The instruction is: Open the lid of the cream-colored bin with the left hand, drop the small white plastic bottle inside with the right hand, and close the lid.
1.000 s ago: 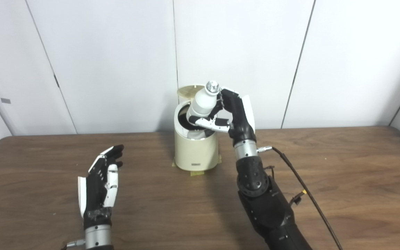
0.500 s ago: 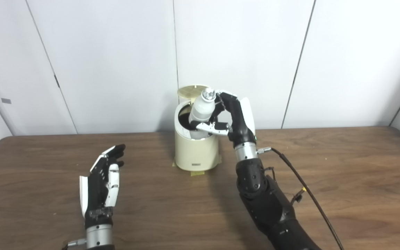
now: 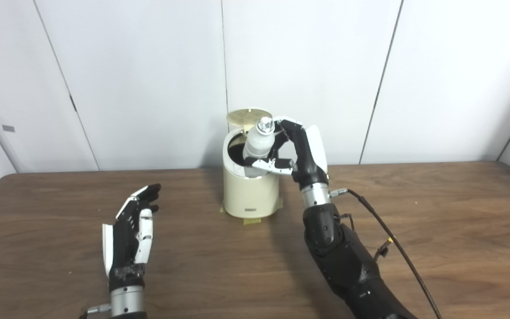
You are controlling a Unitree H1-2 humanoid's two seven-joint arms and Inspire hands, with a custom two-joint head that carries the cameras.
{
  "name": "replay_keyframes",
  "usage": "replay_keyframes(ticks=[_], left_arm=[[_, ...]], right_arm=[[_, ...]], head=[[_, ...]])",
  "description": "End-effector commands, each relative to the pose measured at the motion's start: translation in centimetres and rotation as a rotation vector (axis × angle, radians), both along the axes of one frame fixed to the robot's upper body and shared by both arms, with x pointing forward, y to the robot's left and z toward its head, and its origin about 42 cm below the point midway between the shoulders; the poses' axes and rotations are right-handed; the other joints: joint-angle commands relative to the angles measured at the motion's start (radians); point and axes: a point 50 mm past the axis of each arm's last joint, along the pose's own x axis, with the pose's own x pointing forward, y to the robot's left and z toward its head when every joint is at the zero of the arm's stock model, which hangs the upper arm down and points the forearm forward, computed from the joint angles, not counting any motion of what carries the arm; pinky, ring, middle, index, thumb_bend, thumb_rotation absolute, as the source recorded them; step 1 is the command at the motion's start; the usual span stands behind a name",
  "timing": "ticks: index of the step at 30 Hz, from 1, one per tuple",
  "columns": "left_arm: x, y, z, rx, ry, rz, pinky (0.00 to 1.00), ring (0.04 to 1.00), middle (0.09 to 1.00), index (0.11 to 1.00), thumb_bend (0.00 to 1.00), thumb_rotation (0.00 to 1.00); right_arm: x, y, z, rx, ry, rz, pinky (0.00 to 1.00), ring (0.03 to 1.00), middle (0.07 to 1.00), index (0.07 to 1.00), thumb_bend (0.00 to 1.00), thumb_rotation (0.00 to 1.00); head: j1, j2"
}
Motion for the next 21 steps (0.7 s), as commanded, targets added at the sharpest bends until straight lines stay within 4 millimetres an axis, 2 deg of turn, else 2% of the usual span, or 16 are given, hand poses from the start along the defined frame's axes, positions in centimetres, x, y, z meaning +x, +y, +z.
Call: replay_keyframes(ticks=[1,14,21], left_arm=[[-0.79,-0.68,-1.16,0.01,0.014,-0.005,0.72,0.787,0.783,0.75,0.1,0.79],[-0.81,-0.69,-1.16,0.014,0.017,0.0,0.72,0.786,0.781,0.75,0.09,0.77],[-0.8,-0.68,-1.18,0.012,0.016,-0.002,0.72,0.786,0.783,0.751,0.11,0.78]], right_arm=[[0.76,0.17,2.72,0.0,-0.108,0.028,0.36,0.421,0.499,0.498,0.52,0.0],[0.79,-0.07,2.22,0.008,-0.108,0.037,0.35,0.416,0.498,0.499,0.52,0.0],[0.73,0.2,2.25,0.006,-0.084,0.023,0.42,0.454,0.511,0.473,0.52,0.0]], head=[[0.001,0.001],[0.001,0.003],[0.002,0.004]])
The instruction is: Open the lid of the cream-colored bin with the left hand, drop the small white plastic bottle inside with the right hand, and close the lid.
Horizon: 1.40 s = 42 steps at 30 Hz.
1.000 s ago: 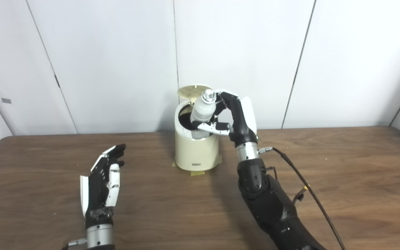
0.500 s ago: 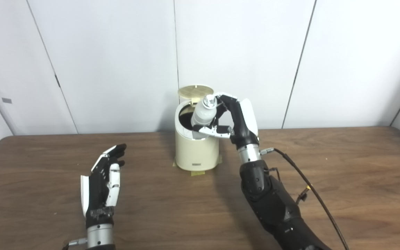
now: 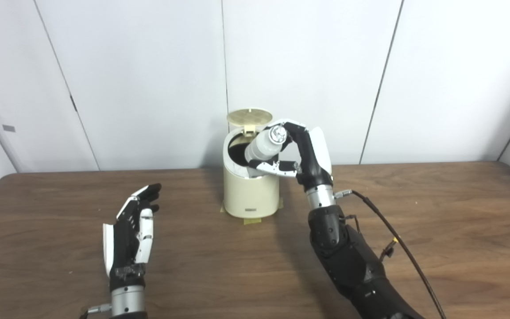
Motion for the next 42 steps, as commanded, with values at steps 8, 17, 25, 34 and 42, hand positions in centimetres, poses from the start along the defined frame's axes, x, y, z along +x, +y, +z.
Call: replay_keyframes(ticks=[8,17,25,34,42], left_arm=[[-0.7,-0.7,-1.3,0.006,0.014,-0.002,0.72,0.787,0.783,0.75,0.11,0.76],[-0.8,-0.7,-1.2,0.02,0.015,-0.004,0.72,0.787,0.784,0.752,0.09,0.78],[-0.7,-0.9,-1.2,0.018,0.013,-0.009,0.71,0.787,0.785,0.753,0.09,0.79],[-0.8,-1.1,-1.3,0.01,0.021,-0.016,0.72,0.789,0.786,0.757,0.08,0.8],[-0.7,-1.4,-1.4,0.002,0.018,-0.016,0.72,0.788,0.784,0.756,0.08,0.75]], right_arm=[[0.6,0.9,2.9,0.015,-0.071,0.004,0.46,0.565,0.511,0.475,0.53,0.0],[0.6,1.0,3.0,0.012,-0.064,-0.017,0.46,0.566,0.509,0.477,0.53,0.0],[0.8,1.2,3.3,-0.006,-0.049,-0.032,0.51,0.616,0.649,0.565,0.71,0.09],[0.9,1.2,3.5,-0.027,-0.034,-0.054,0.55,0.656,0.683,0.666,0.91,0.07],[1.1,1.2,4.0,-0.039,-0.024,-0.066,0.56,0.656,0.687,0.671,0.91,0.08]], head=[[-0.001,0.001],[-0.001,-0.001],[0.001,-0.003],[0.003,-0.007],[0.007,-0.009]])
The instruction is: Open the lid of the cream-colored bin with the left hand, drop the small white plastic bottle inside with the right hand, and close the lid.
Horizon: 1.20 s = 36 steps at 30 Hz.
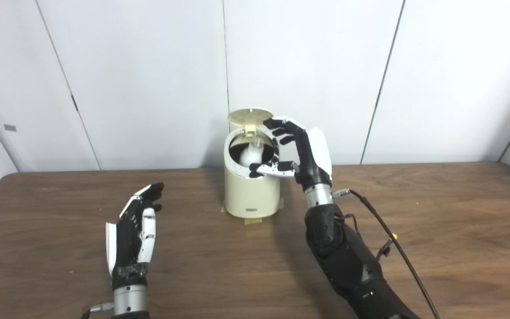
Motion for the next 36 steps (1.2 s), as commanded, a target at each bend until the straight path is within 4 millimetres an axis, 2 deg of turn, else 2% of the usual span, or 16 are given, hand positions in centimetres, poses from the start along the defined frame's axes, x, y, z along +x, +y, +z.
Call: replay_keyframes(ticks=[1,11,13,16,19,21,22,23,25,28,32,36], left_arm=[[-0.7,-1.1,-1.4,-0.005,0.018,-0.009,0.72,0.789,0.784,0.755,0.09,0.75],[-0.7,-1.1,-1.3,-0.005,0.018,-0.008,0.73,0.791,0.786,0.758,0.08,0.73],[-0.7,-1.0,-1.3,-0.005,0.02,-0.009,0.72,0.788,0.783,0.756,0.08,0.73],[-0.7,-0.9,-1.3,-0.003,0.022,-0.009,0.7,0.777,0.776,0.746,0.09,0.74],[-0.8,-0.9,-1.3,-0.004,0.021,-0.009,0.7,0.773,0.771,0.739,0.08,0.74],[-0.8,-0.8,-1.3,-0.004,0.018,-0.011,0.71,0.775,0.772,0.741,0.08,0.74],[-0.8,-0.8,-1.3,-0.001,0.017,-0.01,0.71,0.775,0.772,0.742,0.08,0.74],[-0.8,-0.8,-1.4,0.002,0.016,-0.01,0.71,0.775,0.772,0.743,0.09,0.74],[-0.8,-0.7,-1.4,0.003,0.017,-0.008,0.71,0.777,0.775,0.743,0.08,0.74],[-0.7,-0.7,-1.4,0.001,0.02,-0.005,0.71,0.775,0.774,0.741,0.09,0.74],[-0.6,-0.5,-1.4,0.008,0.015,-0.002,0.71,0.774,0.771,0.737,0.08,0.73],[-0.6,-0.3,-1.3,0.011,0.021,0.008,0.7,0.774,0.771,0.739,0.09,0.74]], right_arm=[[0.9,0.9,3.8,0.014,-0.091,0.025,0.56,0.658,0.686,0.672,0.91,0.08],[0.6,0.8,3.7,0.055,-0.106,0.03,0.53,0.629,0.662,0.644,0.91,0.07],[0.5,0.7,3.5,0.087,-0.124,0.037,0.49,0.578,0.606,0.592,0.91,0.06],[0.4,0.5,3.3,0.117,-0.139,0.03,0.39,0.454,0.493,0.466,0.91,0.08],[0.3,0.1,3.0,0.123,-0.155,-0.013,0.31,0.36,0.414,0.397,0.91,0.15],[0.0,-0.3,2.9,0.169,-0.176,0.0,0.25,0.302,0.366,0.359,0.88,0.15],[-0.2,-0.5,2.9,0.195,-0.187,0.015,0.25,0.299,0.367,0.427,0.67,0.15],[-0.4,-0.8,2.9,0.216,-0.193,0.025,0.26,0.313,0.425,0.447,0.6,0.08],[-1.0,-1.4,2.9,0.246,-0.198,0.023,0.35,0.412,0.482,0.463,0.53,0.02],[-1.8,-2.4,3.0,0.285,-0.209,-0.024,0.4,0.462,0.502,0.463,0.51,0.01],[-3.0,-4.3,2.8,0.355,-0.219,-0.115,0.34,0.413,0.485,0.482,0.51,0.01],[-4.2,-6.4,2.0,0.411,-0.197,-0.121,0.34,0.401,0.483,0.485,0.51,0.01]], head=[[0.0,0.0],[-0.002,0.001],[-0.004,0.0],[-0.005,0.0],[-0.007,0.0],[-0.01,0.001],[-0.01,0.001],[-0.01,0.002],[-0.01,0.002],[-0.01,0.003],[-0.017,0.004],[-0.018,0.007]])
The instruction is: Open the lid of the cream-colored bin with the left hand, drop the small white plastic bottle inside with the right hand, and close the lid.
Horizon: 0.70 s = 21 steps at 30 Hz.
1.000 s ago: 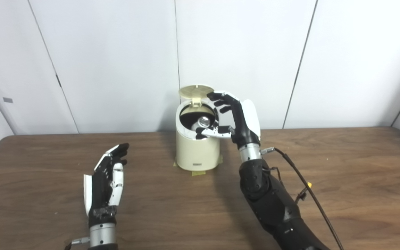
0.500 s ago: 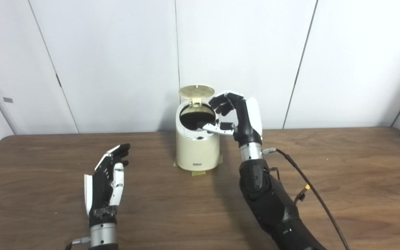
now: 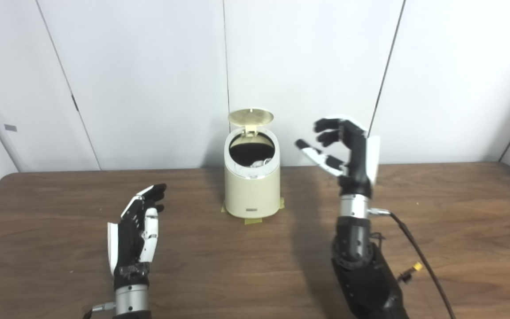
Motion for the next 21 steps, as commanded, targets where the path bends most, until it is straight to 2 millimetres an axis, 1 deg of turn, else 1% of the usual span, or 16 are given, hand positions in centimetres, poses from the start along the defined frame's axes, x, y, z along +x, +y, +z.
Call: replay_keyframes(ticks=[1,3,4,6,9,13,14,15,16,18,19,21], left_arm=[[-0.7,-0.2,-1.2,0.015,0.021,0.007,0.7,0.773,0.772,0.74,0.1,0.74],[-0.7,0.1,-1.3,0.011,0.022,0.005,0.7,0.773,0.772,0.74,0.1,0.74],[-0.7,0.2,-1.3,0.011,0.023,0.004,0.7,0.773,0.772,0.741,0.11,0.74],[-0.7,0.3,-1.4,0.005,0.022,0.005,0.71,0.774,0.771,0.74,0.11,0.75],[-0.7,0.5,-1.4,-0.004,0.023,0.008,0.71,0.774,0.768,0.738,0.12,0.74],[-0.8,0.7,-1.2,-0.004,0.023,0.013,0.69,0.761,0.759,0.733,0.11,0.74],[-0.8,0.7,-1.2,-0.007,0.024,0.011,0.69,0.761,0.759,0.733,0.12,0.74],[-0.8,0.7,-1.2,-0.01,0.024,0.009,0.7,0.763,0.76,0.734,0.12,0.74],[-0.8,0.7,-1.2,-0.011,0.024,0.007,0.7,0.765,0.762,0.736,0.12,0.75],[-0.8,0.7,-1.3,-0.005,0.027,0.004,0.7,0.768,0.766,0.738,0.11,0.74],[-0.8,0.7,-1.3,-0.005,0.028,0.003,0.71,0.771,0.767,0.74,0.1,0.72],[-0.8,0.8,-1.4,-0.007,0.027,0.002,0.71,0.771,0.765,0.737,0.11,0.69]], right_arm=[[-0.1,-0.6,1.9,0.008,-0.056,0.016,0.35,0.405,0.481,0.489,0.51,0.01],[-1.3,-1.4,1.9,0.03,-0.024,0.041,0.37,0.421,0.482,0.489,0.51,0.01],[-1.7,-1.6,1.9,0.035,-0.011,0.052,0.38,0.433,0.485,0.487,0.49,0.09],[-2.7,-2.5,1.6,0.045,0.04,0.078,0.39,0.448,0.491,0.487,0.49,0.14],[-3.7,-3.3,1.2,0.065,0.101,0.106,0.42,0.479,0.51,0.49,0.48,0.15],[-5.3,-4.2,-0.2,0.082,0.158,0.159,0.51,0.573,0.601,0.494,0.48,0.15],[-5.6,-4.5,-0.7,0.079,0.165,0.182,0.54,0.609,0.637,0.595,0.34,0.17],[-5.9,-4.7,-1.2,0.073,0.175,0.203,0.57,0.64,0.668,0.657,0.27,0.2],[-6.2,-4.9,-1.7,0.066,0.183,0.22,0.61,0.674,0.702,0.707,0.23,0.26],[-6.8,-5.2,-2.8,0.062,0.195,0.231,0.62,0.69,0.721,0.731,0.21,0.31],[-7.1,-5.3,-3.3,0.069,0.202,0.229,0.59,0.68,0.713,0.728,0.2,0.32],[-7.4,-5.4,-4.4,0.082,0.214,0.223,0.56,0.657,0.694,0.714,0.19,0.28]], head=[[-0.002,0.001],[-0.008,0.002],[-0.008,0.002],[-0.007,0.004],[-0.007,0.005],[-0.007,0.007],[-0.007,0.007],[-0.007,0.007],[-0.007,0.006],[-0.006,0.006],[-0.006,0.006],[-0.005,0.005]])
